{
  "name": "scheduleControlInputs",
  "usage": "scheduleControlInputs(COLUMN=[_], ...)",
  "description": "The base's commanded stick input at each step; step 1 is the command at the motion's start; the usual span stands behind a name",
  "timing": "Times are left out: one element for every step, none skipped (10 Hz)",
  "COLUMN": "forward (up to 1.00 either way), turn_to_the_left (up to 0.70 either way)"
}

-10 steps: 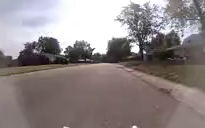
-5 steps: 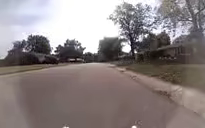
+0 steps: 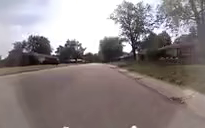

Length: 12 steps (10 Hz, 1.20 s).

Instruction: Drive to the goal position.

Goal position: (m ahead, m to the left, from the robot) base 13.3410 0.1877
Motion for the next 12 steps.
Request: scheduleControlInputs(forward=[0.69,0.69,0.69,0.69,0.69,0.69,0.69,0.69,0.69,0.69,0.69,0.69], turn_to_the_left=[0.03,0.03,0.03,0.03,0.03,0.03,0.03,0.03,0.03,0.03,0.03,0.03])
